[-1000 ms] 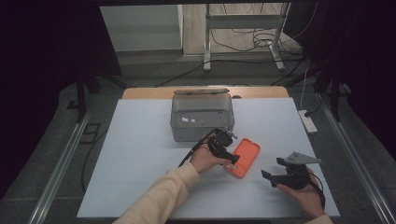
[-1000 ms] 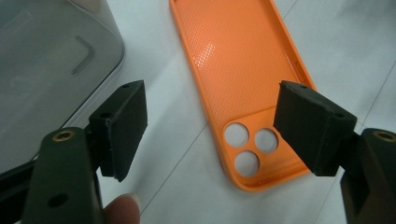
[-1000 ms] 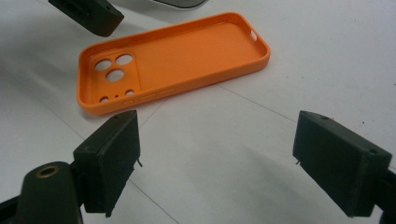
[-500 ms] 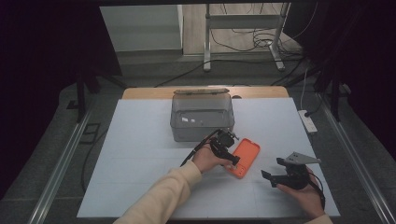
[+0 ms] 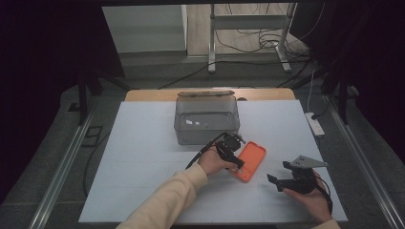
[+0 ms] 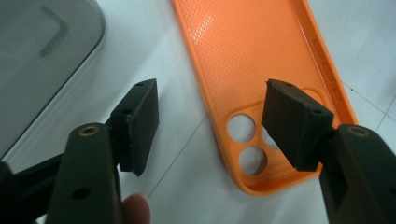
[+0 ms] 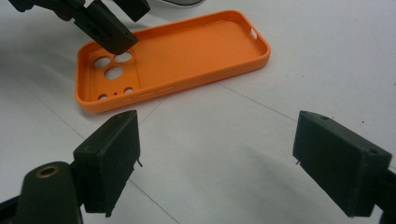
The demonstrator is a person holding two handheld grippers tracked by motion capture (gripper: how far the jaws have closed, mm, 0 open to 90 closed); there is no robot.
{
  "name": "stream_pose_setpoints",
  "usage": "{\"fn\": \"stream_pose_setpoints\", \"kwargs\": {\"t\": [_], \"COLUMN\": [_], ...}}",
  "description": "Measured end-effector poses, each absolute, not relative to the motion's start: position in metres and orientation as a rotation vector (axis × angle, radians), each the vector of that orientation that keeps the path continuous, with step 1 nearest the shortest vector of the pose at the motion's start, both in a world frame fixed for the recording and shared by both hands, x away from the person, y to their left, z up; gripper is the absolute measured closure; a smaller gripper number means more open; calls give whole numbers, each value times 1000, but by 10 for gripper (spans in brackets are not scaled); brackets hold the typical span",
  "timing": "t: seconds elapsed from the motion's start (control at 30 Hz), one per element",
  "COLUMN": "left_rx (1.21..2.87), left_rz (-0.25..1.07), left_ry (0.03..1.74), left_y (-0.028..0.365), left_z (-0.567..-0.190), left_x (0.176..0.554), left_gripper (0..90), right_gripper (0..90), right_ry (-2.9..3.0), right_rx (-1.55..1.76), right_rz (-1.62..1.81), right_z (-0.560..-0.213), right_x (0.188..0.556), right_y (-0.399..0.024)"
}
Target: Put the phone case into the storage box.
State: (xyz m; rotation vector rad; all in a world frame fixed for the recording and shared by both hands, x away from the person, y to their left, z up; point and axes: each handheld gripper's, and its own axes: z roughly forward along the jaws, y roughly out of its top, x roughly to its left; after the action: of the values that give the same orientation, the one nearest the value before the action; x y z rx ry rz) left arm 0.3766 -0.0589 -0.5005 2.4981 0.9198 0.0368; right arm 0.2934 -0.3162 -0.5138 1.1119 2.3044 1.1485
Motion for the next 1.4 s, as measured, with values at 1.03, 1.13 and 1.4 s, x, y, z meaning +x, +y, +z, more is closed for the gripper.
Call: {"fn": "stream_pose_setpoints", "kwargs": {"t": [1.03, 1.13, 1.4], "left_rx": [2563, 2566, 2574], "left_rz": [-83, -92, -87], "left_ry": [973, 972, 992], "left_y": [-62, -62, -63], "left_z": [-497, -497, -499], "left_x": [383, 383, 384], "left_gripper": [666, 688, 746], "right_gripper": [149, 149, 149], "right_ry": [2306, 2307, 2306], "right_rx": [1109, 1110, 1108], "right_rz": [1142, 1141, 1142], "right_z": [-513, -513, -513], "right_x": [293, 293, 293], "right_y": [-316, -316, -316]}}
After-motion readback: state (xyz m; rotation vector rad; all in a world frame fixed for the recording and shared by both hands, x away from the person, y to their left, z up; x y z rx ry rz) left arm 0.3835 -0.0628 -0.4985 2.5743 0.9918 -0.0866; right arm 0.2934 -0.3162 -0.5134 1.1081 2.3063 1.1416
